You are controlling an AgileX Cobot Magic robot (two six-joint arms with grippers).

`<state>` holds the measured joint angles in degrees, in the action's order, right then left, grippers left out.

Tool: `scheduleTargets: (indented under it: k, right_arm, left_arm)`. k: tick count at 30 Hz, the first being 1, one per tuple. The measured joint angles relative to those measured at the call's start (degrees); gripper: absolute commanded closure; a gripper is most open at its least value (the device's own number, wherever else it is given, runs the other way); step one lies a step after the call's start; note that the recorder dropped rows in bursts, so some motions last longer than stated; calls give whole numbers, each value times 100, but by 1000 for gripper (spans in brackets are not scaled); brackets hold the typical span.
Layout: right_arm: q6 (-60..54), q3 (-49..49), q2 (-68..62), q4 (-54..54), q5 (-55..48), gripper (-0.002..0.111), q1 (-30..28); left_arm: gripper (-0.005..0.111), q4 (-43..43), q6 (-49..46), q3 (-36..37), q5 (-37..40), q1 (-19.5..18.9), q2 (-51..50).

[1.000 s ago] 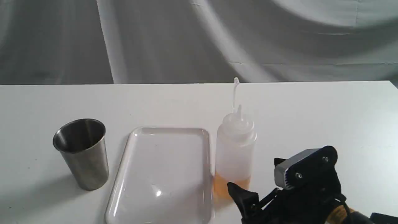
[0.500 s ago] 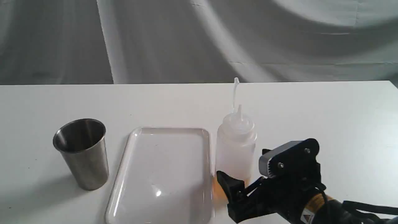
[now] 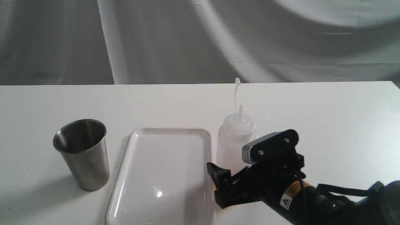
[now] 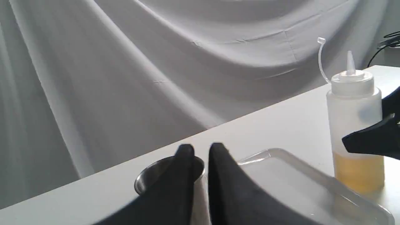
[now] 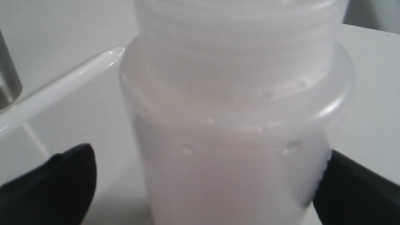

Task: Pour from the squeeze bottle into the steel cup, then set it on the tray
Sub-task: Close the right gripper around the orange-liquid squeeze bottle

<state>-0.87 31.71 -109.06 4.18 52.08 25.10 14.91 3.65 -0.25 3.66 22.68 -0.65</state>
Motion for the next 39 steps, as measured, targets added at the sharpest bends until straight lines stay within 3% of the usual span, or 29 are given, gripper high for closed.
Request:
scheduleTargets:
  k: [11, 18, 25, 39]
  right_arm:
    - [0, 20, -13, 22, -36, 22, 0]
    - [0, 20, -13, 103, -36, 46, 0]
    - [0, 20, -13, 103, -36, 60, 0]
    - [-663, 10, 971, 138, -1085, 60, 0]
  left_arm:
    - [98, 0, 0, 0, 0, 0, 0]
    - [98, 0, 0, 0, 0, 0, 0]
    - [98, 0, 0, 0, 0, 0, 0]
    - [98, 0, 0, 0, 0, 0, 0]
